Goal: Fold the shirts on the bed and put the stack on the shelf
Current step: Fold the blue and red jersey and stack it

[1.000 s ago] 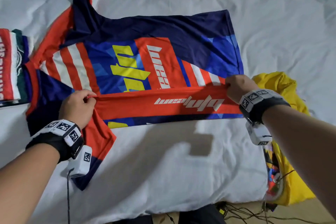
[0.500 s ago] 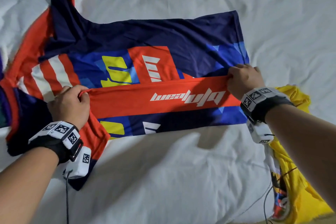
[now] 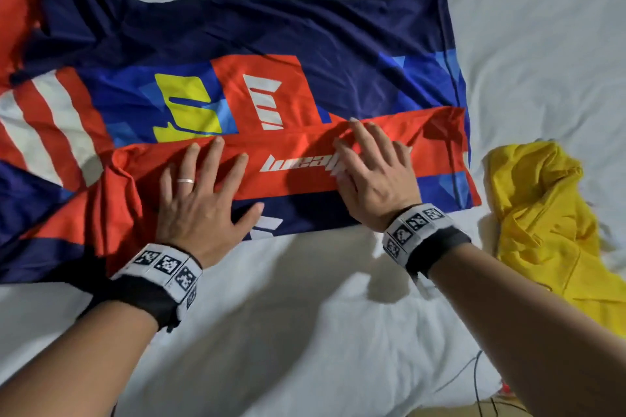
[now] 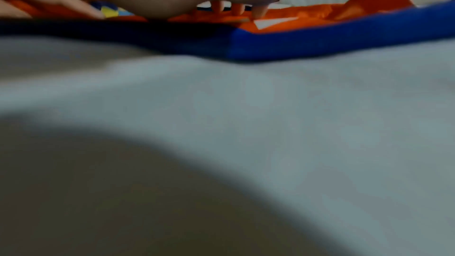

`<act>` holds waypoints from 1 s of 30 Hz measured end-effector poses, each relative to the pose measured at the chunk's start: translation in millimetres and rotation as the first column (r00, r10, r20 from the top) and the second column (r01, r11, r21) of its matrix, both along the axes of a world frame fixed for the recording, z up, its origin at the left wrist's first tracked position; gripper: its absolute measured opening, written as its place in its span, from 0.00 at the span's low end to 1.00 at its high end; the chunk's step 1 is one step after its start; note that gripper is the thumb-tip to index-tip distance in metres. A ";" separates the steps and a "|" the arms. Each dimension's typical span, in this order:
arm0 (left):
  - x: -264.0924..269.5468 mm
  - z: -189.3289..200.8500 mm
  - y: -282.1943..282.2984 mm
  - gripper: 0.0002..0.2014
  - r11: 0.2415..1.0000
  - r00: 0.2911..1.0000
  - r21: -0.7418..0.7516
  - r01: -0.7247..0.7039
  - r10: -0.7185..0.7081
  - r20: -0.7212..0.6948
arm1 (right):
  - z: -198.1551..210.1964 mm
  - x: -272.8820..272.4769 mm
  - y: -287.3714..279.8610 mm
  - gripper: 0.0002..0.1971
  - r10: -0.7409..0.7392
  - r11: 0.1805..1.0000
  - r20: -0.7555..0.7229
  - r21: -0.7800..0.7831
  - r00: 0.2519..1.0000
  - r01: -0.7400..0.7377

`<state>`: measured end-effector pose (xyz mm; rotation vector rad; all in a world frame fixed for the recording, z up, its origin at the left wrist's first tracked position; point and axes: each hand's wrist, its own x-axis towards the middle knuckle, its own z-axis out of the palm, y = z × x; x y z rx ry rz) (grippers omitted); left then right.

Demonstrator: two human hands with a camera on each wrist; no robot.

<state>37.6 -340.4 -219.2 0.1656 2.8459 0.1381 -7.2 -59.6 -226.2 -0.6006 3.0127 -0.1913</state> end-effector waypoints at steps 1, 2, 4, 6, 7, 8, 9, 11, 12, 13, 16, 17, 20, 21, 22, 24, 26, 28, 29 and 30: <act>4.2 -6.3 3.4 0.41 1.000 0.998 -0.026 -0.007 0.008 0.058 | -5.1 2.9 3.9 0.27 0.014 0.998 0.072 0.062 0.997 -0.019; 6.5 -11.5 3.9 0.43 0.999 0.996 -0.032 -0.023 0.026 0.087 | -9.9 3.6 13.2 0.30 -0.013 0.993 0.124 0.114 0.992 -0.001; 5.9 -19.3 -0.7 0.45 0.999 0.993 -0.008 -0.038 0.039 0.112 | -15.7 3.0 41.9 0.34 -0.128 0.979 0.153 0.177 0.980 0.101; 3.4 -23.2 -6.6 0.46 0.999 0.990 0.040 -0.037 0.031 0.139 | -14.5 1.9 71.9 0.36 -0.243 0.953 0.149 0.218 0.958 0.208; 2.8 -22.8 -8.5 0.47 0.997 0.990 0.069 -0.038 0.028 0.141 | -11.2 1.9 83.7 0.36 -0.296 0.937 0.150 0.235 0.943 0.257; 3.2 -20.1 -10.0 0.47 0.994 0.992 0.098 -0.038 0.025 0.127 | -7.6 2.8 91.4 0.36 -0.342 0.921 0.156 0.253 0.927 0.297; 4.6 -15.0 -11.3 0.47 0.992 0.996 0.126 -0.029 0.018 0.090 | -3.7 4.3 93.8 0.36 -0.375 0.907 0.161 0.268 0.913 0.325; 11.8 -3.0 -14.1 0.44 0.986 0.999 0.164 0.030 -0.025 -0.036 | 5.4 11.9 84.3 0.35 -0.359 0.917 0.135 0.236 0.924 0.322; 17.6 2.4 -16.1 0.41 0.984 0.993 0.163 0.075 -0.059 -0.102 | 11.4 17.8 73.9 0.35 -0.286 0.947 0.112 0.185 0.952 0.263; 25.1 6.7 -18.8 0.37 0.984 0.985 0.139 0.113 -0.093 -0.144 | 15.6 25.8 64.1 0.37 -0.181 0.976 0.102 0.138 0.978 0.166; 49.8 13.6 -37.2 0.33 0.991 0.987 -0.022 0.129 -0.131 -0.093 | 18.0 49.5 49.5 0.44 0.059 0.986 0.175 0.142 0.983 -0.085; 54.6 14.3 -45.9 0.35 0.992 0.992 -0.068 0.103 -0.107 -0.063 | 16.6 53.1 50.8 0.44 0.063 0.980 0.204 0.170 0.977 -0.099; 56.9 13.5 -67.0 0.40 0.990 1.000 -0.140 0.014 -0.013 0.011 | 5.4 56.4 60.6 0.34 0.034 0.971 0.208 0.226 0.977 -0.082; 56.3 11.7 -70.8 0.41 0.988 0.999 -0.153 0.016 -0.012 0.032 | 1.5 56.0 63.9 0.30 0.032 0.968 0.212 0.236 0.977 -0.083; 56.2 9.0 -74.3 0.41 0.987 0.999 -0.158 0.033 -0.028 0.039 | -1.0 55.0 65.9 0.29 0.028 0.966 0.216 0.244 0.976 -0.082; 57.1 3.2 -81.4 0.39 0.987 0.997 -0.144 0.072 -0.065 0.049 | -0.6 50.9 66.5 0.27 0.011 0.961 0.238 0.266 0.971 -0.076; 60.0 2.2 -88.7 0.39 0.989 0.994 -0.116 0.089 -0.080 0.078 | 0.5 51.4 67.6 0.29 0.033 0.956 0.260 0.272 0.965 -0.106; 65.1 7.0 -94.3 0.40 0.988 0.991 -0.112 0.106 -0.095 0.092 | 5.8 56.4 70.4 0.31 0.059 0.953 0.290 0.267 0.955 -0.140; 69.5 12.4 -96.4 0.39 0.985 0.989 -0.114 0.129 -0.120 0.082 | 11.2 61.6 70.8 0.31 0.068 0.956 0.288 0.254 0.955 -0.145; 74.8 20.0 -98.4 0.37 0.980 0.986 -0.117 0.161 -0.154 0.067 | 17.7 68.6 70.9 0.31 0.079 0.962 0.268 0.234 0.960 -0.145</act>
